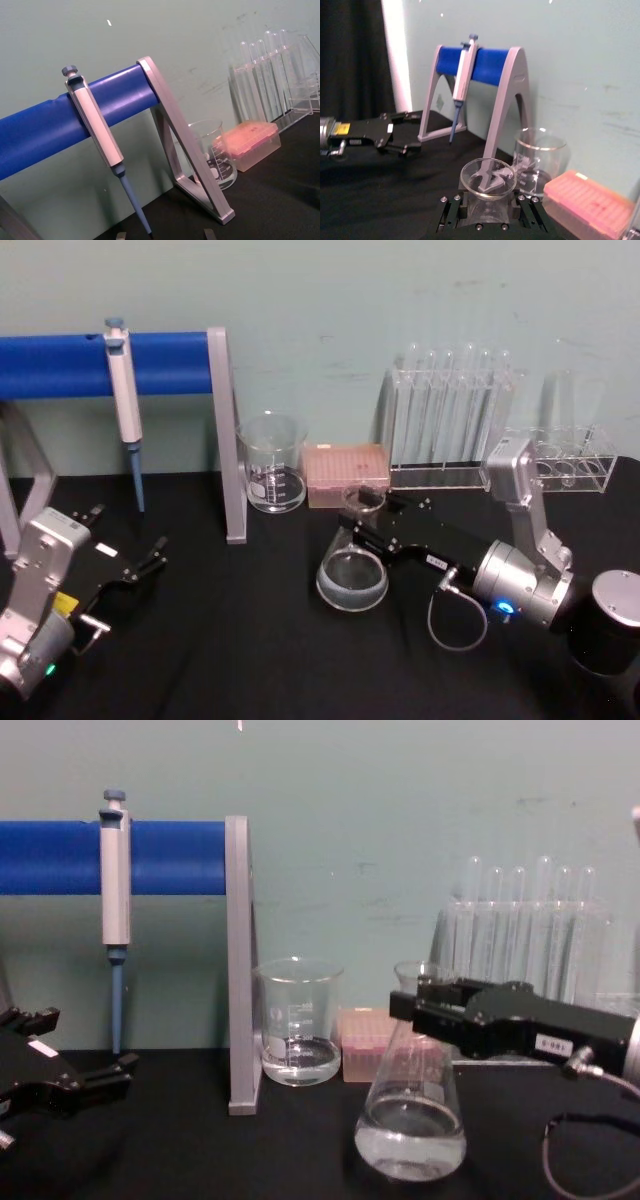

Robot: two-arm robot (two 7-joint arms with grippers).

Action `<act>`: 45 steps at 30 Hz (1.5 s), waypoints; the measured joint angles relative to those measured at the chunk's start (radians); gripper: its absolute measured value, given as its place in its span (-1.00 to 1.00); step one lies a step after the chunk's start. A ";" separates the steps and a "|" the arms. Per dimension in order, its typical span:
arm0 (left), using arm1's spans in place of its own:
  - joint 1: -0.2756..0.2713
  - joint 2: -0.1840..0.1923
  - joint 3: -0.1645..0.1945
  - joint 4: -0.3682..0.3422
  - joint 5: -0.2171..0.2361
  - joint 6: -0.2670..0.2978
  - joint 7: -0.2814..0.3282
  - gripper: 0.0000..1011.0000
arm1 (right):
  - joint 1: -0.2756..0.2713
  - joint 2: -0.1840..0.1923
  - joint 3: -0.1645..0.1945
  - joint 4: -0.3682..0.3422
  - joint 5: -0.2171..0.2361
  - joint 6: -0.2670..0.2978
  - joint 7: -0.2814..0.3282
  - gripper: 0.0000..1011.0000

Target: Grasp the erlenmeyer flask with one hand, shake it three times, then place it back.

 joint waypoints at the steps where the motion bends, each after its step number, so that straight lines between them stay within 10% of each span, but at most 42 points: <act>1: 0.000 0.000 0.000 0.000 0.000 0.000 0.000 0.98 | -0.005 0.002 0.003 -0.011 0.001 0.003 -0.007 -0.11; 24: 0.000 0.000 0.000 0.000 0.000 0.000 0.000 0.98 | -0.163 0.037 0.091 -0.354 -0.018 0.094 -0.241 -0.11; 45: 0.000 0.000 0.000 0.000 0.000 0.000 0.000 0.98 | -0.276 0.006 0.149 -0.466 -0.099 0.117 -0.342 -0.11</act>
